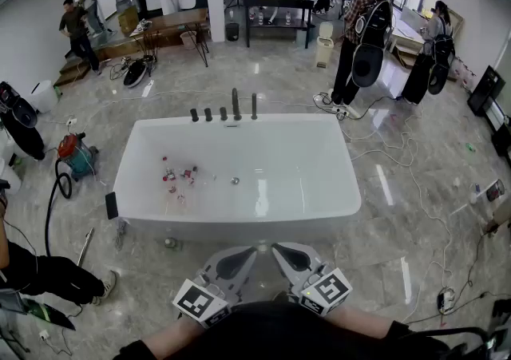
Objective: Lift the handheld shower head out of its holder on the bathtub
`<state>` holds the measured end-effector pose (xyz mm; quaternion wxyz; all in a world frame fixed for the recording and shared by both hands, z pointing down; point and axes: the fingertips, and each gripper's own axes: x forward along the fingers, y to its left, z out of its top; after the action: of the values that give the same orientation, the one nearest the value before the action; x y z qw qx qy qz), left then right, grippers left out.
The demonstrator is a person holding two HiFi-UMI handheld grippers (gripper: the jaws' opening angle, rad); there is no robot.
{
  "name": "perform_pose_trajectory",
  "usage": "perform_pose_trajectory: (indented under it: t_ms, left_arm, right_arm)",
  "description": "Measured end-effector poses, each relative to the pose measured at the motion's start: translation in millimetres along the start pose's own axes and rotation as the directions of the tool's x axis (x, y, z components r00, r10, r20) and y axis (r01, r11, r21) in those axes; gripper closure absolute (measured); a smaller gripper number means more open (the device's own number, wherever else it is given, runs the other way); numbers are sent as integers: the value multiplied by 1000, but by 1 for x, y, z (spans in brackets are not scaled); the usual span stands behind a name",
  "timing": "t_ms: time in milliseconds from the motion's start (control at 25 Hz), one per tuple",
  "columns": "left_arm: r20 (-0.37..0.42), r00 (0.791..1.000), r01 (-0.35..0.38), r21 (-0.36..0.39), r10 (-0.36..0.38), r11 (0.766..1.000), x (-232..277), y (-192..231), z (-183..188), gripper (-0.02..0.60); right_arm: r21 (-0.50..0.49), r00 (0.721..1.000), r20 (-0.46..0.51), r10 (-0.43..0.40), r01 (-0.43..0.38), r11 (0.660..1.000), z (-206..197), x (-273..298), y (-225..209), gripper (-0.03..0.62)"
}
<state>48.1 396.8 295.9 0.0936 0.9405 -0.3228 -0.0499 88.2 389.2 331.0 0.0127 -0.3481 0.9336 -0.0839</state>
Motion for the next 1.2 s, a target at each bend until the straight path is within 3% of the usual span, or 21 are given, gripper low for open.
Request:
perform_pose_trajectory:
  t_ms: [760, 960, 1200]
  left_arm:
    - [-6, 1000, -16, 11, 16, 1000, 31, 9, -2, 581]
    - [15, 998, -63, 23, 63, 998, 46, 19, -5, 581]
    - [11, 994, -113, 5, 113, 994, 64, 58, -6, 581]
  right_arm:
    - [39, 999, 27, 18, -19, 999, 1, -1, -34, 592]
    - [47, 999, 26, 19, -20, 999, -4, 2, -62, 592]
    - [73, 1000, -10, 18, -17, 997, -14, 28, -97, 592]
